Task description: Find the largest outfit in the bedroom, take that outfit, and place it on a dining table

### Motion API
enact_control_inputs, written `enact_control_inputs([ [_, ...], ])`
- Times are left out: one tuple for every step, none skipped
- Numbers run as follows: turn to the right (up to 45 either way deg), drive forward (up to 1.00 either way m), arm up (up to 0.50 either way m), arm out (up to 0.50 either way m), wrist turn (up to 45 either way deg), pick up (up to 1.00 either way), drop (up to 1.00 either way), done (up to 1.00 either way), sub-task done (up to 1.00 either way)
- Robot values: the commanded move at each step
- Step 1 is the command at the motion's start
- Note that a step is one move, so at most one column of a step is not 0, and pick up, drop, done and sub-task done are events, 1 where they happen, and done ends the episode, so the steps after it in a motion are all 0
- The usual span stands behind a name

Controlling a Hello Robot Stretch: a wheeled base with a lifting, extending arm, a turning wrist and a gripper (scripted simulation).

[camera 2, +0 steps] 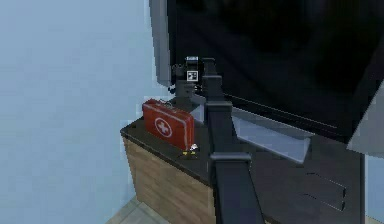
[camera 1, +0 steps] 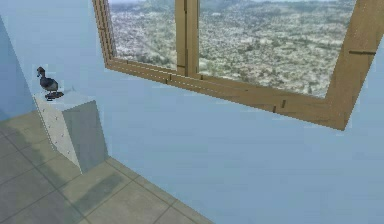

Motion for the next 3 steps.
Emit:
enact_control_inputs([
  [0.0, 0.00, -0.30, 0.00, 0.0, 0.00, 0.00, 0.00, 0.00],
  [0.0, 0.00, 0.00, 0.00, 0.0, 1.00, 0.00, 0.00, 0.00],
  [0.0, 0.00, 0.10, 0.00, 0.0, 0.00, 0.00, 0.00, 0.00],
])
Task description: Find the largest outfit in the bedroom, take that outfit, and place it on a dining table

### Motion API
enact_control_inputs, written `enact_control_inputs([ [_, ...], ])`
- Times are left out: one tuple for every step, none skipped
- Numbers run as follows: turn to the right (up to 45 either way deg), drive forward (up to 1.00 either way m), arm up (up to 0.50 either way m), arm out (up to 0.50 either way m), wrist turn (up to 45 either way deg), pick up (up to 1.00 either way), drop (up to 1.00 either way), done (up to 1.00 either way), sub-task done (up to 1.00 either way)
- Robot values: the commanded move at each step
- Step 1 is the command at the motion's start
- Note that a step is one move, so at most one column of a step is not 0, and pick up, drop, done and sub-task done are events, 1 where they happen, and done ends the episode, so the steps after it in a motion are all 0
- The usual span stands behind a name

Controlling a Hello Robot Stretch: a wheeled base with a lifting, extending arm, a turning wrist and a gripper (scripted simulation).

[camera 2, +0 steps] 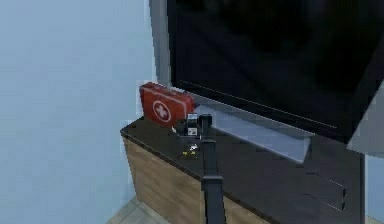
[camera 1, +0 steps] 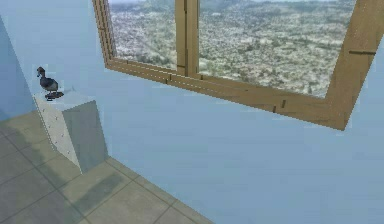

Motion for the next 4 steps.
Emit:
enact_control_inputs([
  [0.0, 0.00, 0.26, 0.00, 0.0, 0.00, 0.00, 0.00, 0.00],
  [0.0, 0.00, 0.00, 0.00, -45.0, 0.00, 0.00, 0.00, 0.00],
  [0.0, 0.00, 0.00, 0.00, -45.0, 0.00, 0.00, 0.00, 0.00],
  [0.0, 0.00, 0.00, 0.00, -39.0, 0.00, 0.00, 0.00, 0.00],
])
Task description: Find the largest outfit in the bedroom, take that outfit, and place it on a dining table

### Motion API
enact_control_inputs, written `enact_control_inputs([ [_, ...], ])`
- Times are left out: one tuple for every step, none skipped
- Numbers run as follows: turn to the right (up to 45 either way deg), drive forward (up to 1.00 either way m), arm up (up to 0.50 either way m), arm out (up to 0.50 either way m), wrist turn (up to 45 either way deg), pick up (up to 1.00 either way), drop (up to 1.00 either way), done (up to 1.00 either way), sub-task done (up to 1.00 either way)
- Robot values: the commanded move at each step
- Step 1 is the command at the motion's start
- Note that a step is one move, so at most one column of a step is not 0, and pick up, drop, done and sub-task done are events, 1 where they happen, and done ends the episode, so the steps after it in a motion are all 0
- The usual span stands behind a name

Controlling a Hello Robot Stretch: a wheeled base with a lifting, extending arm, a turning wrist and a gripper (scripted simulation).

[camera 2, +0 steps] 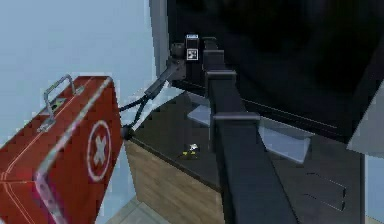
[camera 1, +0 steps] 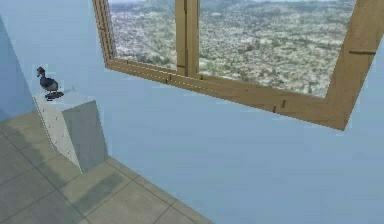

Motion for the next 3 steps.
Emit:
enact_control_inputs([
  [0.0, 0.00, 0.00, -0.46, 0.0, 0.00, 0.00, 0.00, 0.00],
  [-45.0, 0.00, 0.00, 0.00, 0.0, 0.00, 0.00, 0.00, 0.00],
  [-45.0, 0.00, 0.00, 0.00, 0.0, 0.00, 0.00, 0.00, 0.00],
])
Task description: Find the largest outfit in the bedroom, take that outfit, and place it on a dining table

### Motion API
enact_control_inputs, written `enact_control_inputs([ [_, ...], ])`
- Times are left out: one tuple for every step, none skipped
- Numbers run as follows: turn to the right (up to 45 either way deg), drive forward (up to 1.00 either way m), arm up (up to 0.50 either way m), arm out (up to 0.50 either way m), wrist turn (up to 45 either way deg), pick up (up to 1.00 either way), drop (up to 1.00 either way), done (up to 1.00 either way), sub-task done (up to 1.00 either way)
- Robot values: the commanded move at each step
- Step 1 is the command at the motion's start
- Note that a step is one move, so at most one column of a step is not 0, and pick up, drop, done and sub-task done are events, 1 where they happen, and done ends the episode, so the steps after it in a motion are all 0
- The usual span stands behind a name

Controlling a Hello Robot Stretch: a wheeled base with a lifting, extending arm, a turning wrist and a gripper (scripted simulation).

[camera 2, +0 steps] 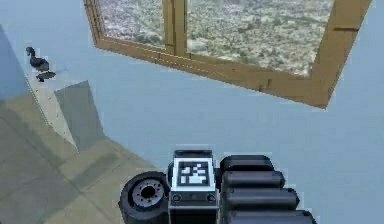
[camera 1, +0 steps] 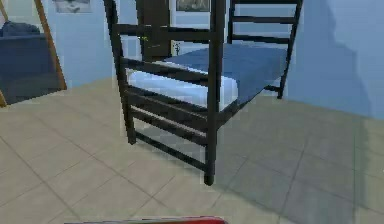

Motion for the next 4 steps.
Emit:
enact_control_inputs([
  [-36.0, 0.00, 0.00, 0.00, 0.0, 0.00, 0.00, 0.00, 0.00],
  [0.0, 1.00, 0.00, 0.00, 0.0, 0.00, 0.00, 0.00, 0.00],
  [0.0, 1.00, 0.00, 0.00, 0.0, 0.00, 0.00, 0.00, 0.00],
  [-3.0, 0.00, 0.00, 0.00, 0.0, 0.00, 0.00, 0.00, 0.00],
])
